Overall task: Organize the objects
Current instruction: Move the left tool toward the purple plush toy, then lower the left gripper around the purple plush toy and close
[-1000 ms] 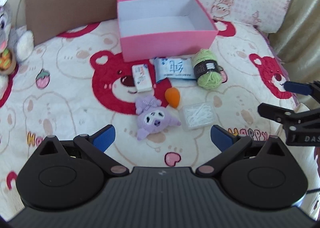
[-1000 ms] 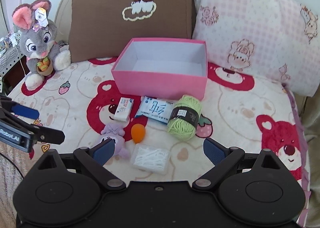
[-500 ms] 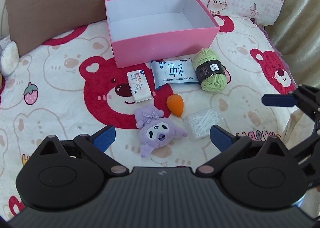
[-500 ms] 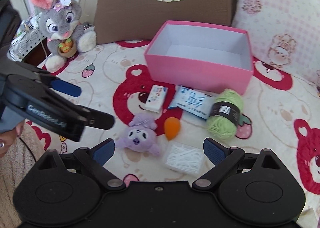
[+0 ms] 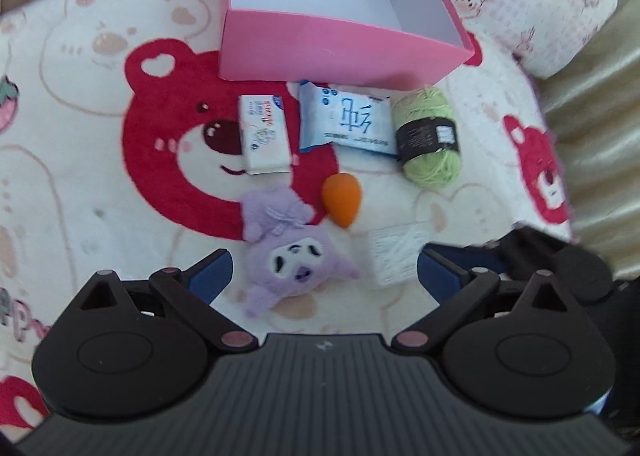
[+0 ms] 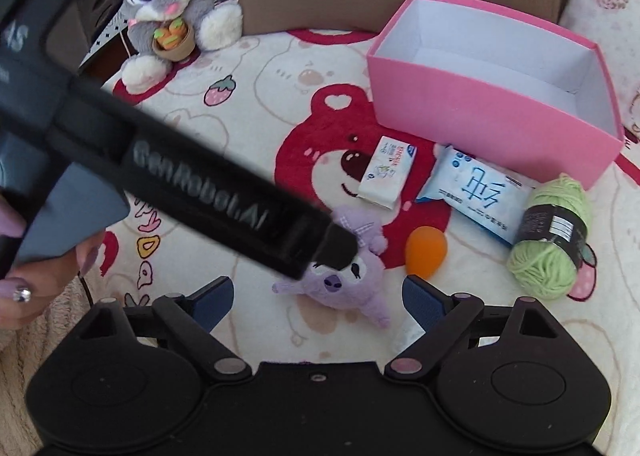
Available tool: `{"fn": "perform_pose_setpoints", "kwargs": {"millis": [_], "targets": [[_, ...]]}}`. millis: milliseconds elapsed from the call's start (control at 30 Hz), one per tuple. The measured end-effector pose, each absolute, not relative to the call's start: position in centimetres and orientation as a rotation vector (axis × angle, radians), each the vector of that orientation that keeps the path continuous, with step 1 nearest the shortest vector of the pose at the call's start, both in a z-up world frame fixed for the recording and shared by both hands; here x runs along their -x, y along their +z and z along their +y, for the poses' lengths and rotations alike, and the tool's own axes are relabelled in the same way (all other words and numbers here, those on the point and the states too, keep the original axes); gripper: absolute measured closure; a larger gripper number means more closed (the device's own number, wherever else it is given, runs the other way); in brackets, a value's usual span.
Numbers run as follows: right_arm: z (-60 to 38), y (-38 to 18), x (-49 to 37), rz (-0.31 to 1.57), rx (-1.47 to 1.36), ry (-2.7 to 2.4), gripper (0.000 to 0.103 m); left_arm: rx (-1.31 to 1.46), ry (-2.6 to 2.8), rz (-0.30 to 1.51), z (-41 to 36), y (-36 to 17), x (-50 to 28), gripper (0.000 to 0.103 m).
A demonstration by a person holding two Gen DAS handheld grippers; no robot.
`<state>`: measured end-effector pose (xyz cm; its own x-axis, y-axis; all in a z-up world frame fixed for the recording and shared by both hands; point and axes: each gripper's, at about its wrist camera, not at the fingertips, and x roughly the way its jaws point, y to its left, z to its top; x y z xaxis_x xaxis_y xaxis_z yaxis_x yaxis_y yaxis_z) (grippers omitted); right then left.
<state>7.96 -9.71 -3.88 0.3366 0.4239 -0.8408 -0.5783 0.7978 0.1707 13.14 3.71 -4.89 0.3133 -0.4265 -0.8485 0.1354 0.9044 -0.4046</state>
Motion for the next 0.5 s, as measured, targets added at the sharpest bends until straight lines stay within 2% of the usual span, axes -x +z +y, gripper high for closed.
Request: {"fn": "perform_pose_setpoints", "kwargs": {"millis": [200,267,333,500], "targets": [[-9.0,-5.1,-8.7,1.048,0.162,0.695,0.010,0.189,-0.295,1.175,3.6,-5.5,-13.8,0.004],[-9.1,-5.7,-9.1,1.055,0.142,0.699,0.010,0.216,-0.283,1.200,4.0,-6.5,-14.1,0.007],[-9.2,-6.4,-9.8,1.074,0.108,0.706,0.013,0.207,-0.267,1.217,4.3,-7.6,-14.2,0.016],[-9.2,-8.3,-10.6,1.080,0.086,0.702,0.014,0.229,-0.263,1.278,4.5,-10.2,-14.6,0.022]]}}
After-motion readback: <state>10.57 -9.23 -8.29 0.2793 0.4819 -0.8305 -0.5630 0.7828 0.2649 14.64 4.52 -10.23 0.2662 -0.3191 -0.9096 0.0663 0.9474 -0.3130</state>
